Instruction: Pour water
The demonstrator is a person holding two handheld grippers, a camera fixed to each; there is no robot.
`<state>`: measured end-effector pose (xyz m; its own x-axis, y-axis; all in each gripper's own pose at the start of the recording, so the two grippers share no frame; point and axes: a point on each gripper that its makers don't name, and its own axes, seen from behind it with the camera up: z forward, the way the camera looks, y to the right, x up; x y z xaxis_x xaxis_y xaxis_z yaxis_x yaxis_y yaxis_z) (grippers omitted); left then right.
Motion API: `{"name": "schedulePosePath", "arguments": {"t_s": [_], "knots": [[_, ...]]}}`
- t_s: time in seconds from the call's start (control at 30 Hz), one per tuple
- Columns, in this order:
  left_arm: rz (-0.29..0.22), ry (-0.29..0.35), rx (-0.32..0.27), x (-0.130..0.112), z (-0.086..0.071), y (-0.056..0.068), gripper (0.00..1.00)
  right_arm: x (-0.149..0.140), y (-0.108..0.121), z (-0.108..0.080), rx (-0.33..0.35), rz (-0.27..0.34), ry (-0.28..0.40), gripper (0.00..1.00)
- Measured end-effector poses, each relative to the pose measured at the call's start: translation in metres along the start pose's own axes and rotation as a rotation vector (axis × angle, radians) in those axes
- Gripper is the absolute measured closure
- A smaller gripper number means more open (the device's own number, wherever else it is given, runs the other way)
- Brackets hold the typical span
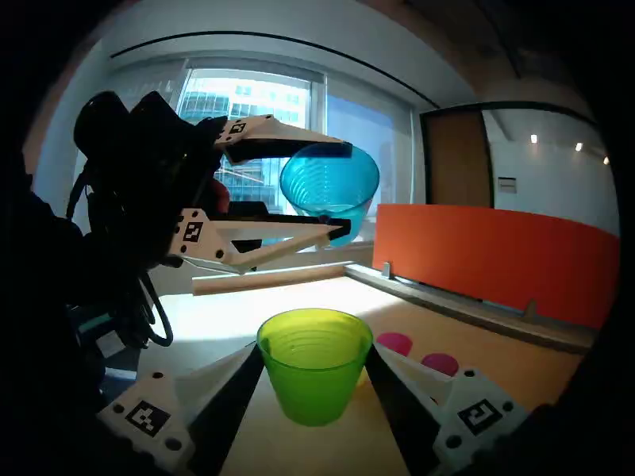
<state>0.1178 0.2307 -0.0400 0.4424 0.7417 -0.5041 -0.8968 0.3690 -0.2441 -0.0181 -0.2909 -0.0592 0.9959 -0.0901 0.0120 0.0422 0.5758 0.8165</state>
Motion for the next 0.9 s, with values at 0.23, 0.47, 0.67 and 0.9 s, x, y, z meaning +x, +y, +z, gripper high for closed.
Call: {"name": "schedulePosePath", "arguments": {"t_s": [0.23, 0.47, 0.67, 0.9], "knots": [[0.039, -0.002, 0.006, 0.0012, 0.003, -0.0002, 0.12, 0.0, 0.0012, -0.0004, -0.002, 0.002, 0.001, 0.1], [0.068, -0.003, 0.011, 0.0023, 0.0038, -0.0007, 0.12, -0.0002, 0.0021, -0.0006, -0.003, 0.002, 0.002, 0.1], [0.094, -0.009, 0.019, 0.0009, 0.0038, -0.0006, 0.12, -0.0004, 0.0017, -0.0018, -0.004, -0.001, 0.0, 0.11], [0.105, -0.005, 0.021, 0.0029, 0.0018, 0.0003, 0.12, -0.0008, 0.0022, -0.0029, -0.005, -0.002, 0.0, 0.1]]}}
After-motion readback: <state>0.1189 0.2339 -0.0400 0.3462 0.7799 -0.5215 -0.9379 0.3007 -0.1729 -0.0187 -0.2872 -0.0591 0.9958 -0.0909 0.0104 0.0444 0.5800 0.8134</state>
